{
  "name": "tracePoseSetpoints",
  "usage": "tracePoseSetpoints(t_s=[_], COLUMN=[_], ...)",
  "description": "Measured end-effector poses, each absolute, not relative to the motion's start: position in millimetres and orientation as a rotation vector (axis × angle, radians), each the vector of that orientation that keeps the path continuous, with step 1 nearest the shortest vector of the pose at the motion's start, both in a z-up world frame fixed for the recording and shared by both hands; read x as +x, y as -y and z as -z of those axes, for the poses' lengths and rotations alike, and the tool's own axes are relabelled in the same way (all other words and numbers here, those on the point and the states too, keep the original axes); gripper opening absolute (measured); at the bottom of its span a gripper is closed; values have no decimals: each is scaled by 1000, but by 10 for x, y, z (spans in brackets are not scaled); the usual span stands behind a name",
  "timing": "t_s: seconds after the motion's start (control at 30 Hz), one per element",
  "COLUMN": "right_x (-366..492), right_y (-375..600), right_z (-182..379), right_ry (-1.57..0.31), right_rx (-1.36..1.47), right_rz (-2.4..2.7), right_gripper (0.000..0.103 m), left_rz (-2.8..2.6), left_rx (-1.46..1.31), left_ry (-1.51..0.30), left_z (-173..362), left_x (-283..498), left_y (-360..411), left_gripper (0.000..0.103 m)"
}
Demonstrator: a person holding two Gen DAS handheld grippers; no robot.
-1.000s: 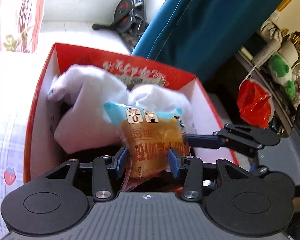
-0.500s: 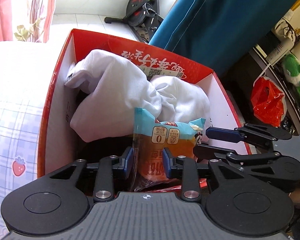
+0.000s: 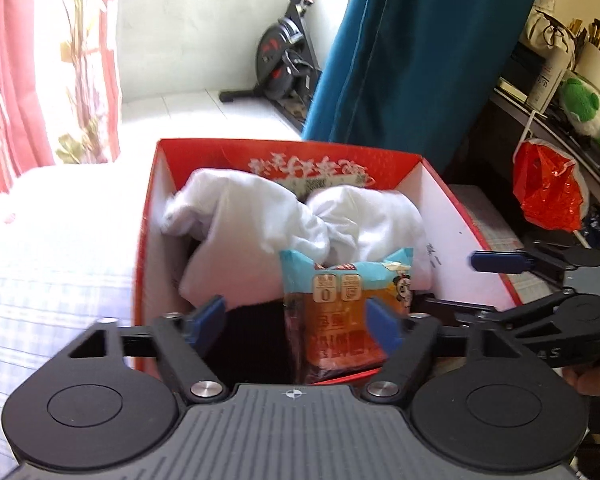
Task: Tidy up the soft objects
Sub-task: 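Lower the yellow bread packet into the box and open the right tool, then withdraw both tools from the box toward the white paper pouch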
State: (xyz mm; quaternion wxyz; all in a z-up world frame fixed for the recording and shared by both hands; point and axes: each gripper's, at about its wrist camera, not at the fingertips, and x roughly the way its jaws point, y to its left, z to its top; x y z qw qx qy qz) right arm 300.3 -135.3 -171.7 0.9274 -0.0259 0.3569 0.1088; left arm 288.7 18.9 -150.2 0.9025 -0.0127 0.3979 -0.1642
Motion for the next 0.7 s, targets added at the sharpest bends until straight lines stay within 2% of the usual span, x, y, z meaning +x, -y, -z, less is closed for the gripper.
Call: tracePoseSetpoints(t_s=[0.03, 0.1, 0.23, 0.7], right_x=[2982, 2939, 2858, 2374], right_y=[1356, 1362, 1364, 1357], right_z=[1707, 1690, 1653, 1553], right_ry=[-725, -711, -688, -560], right_rx=[-53, -55, -56, -5], right_rz=[-217, -202, -190, -158], right_gripper=[95, 101, 102, 103], left_rz=[322, 308, 287, 205], left_rx=[-11, 13, 30, 47], left_ry=[-808, -780, -742, -538], left_z=[1481, 1445, 1381, 1257], left_x=[2853, 2792, 2685, 2138], left_y=[-186, -198, -198, -273], left_gripper=[95, 97, 103, 103])
